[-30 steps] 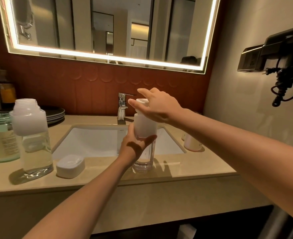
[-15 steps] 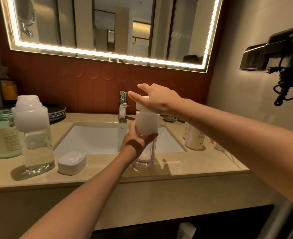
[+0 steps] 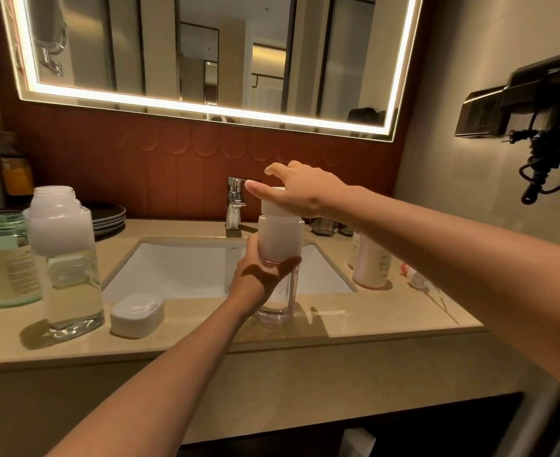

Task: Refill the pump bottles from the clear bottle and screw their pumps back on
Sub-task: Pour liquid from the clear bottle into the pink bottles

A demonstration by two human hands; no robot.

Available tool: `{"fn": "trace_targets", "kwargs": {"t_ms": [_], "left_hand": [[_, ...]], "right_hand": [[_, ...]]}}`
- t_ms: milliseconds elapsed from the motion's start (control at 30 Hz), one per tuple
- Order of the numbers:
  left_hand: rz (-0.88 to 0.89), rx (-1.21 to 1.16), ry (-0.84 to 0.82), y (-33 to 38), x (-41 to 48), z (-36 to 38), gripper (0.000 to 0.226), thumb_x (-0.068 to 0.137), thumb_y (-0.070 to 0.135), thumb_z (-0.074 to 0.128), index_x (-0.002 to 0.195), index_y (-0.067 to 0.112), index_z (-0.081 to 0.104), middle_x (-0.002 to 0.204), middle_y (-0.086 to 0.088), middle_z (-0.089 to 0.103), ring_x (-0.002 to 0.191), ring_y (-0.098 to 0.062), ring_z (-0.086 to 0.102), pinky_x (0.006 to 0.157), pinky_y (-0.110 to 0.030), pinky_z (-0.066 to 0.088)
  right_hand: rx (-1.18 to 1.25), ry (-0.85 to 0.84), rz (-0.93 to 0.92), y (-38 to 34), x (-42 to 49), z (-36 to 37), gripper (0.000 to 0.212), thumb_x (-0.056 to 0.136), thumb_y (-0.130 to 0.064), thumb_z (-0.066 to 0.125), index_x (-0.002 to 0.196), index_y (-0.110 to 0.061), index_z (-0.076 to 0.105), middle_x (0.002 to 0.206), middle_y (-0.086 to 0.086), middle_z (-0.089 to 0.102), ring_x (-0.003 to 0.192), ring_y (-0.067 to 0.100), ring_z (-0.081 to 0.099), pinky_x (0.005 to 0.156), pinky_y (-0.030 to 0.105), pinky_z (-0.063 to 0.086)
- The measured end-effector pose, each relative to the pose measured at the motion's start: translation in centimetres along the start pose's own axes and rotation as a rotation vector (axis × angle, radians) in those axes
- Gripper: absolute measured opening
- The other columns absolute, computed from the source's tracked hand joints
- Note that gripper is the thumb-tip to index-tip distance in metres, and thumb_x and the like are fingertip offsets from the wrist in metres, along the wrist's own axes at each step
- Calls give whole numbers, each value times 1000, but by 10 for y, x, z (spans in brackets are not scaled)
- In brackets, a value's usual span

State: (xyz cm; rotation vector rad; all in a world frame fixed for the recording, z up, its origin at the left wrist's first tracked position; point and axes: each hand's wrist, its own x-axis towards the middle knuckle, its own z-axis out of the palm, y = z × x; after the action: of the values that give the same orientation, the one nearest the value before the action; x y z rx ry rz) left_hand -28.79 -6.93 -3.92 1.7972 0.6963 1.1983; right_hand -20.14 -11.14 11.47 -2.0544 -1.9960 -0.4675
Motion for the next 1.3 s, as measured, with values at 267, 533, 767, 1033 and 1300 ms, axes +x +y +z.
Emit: {"fn": "trace_targets", "kwargs": {"t_ms": [267, 533, 767, 1033, 1300], "left_hand": [[12, 19, -11, 1, -2, -1, 90, 56, 67, 64, 130, 25, 33, 116, 3, 51, 106, -19, 53, 87, -45, 53], [-6, 10, 10, -2, 2, 1, 78, 69, 47, 73, 131, 27, 30, 113, 4, 49, 108, -22, 52, 90, -49, 50], [7, 18, -3, 0, -1, 0, 81, 64, 56, 67, 129, 23, 32, 116, 2, 50, 107, -21, 53, 90, -47, 51], [7, -11, 10, -2, -2, 0, 80, 63, 53, 71, 129, 26, 33, 114, 5, 50, 108, -20, 52, 89, -47, 51], [31, 14, 7, -2, -1, 0, 91, 57, 63, 63, 131, 23, 30, 108, 9, 49, 105, -20, 54, 90, -45, 51]], "right_hand": [[21, -11, -62, 7, -2, 11, 53, 96, -51, 26, 133, -17, 42, 123, 12, 56, 98, 23, 55, 72, 30, 43], [-106, 100, 43, -2, 2, 8, 83, 81, -76, 23, 136, -16, 39, 114, 5, 61, 96, 22, 61, 57, 23, 45], [118, 58, -79, 4, -3, 12, 57, 95, -53, 28, 137, -16, 39, 134, 11, 50, 113, 26, 52, 78, 30, 39], [-177, 204, 44, 2, 2, 12, 64, 84, -73, 25, 94, -17, 54, 73, -4, 54, 64, 11, 51, 48, 21, 36], [48, 119, -12, -2, 3, 13, 67, 89, -64, 28, 139, -19, 36, 133, 8, 52, 109, 26, 56, 67, 27, 40]]}}
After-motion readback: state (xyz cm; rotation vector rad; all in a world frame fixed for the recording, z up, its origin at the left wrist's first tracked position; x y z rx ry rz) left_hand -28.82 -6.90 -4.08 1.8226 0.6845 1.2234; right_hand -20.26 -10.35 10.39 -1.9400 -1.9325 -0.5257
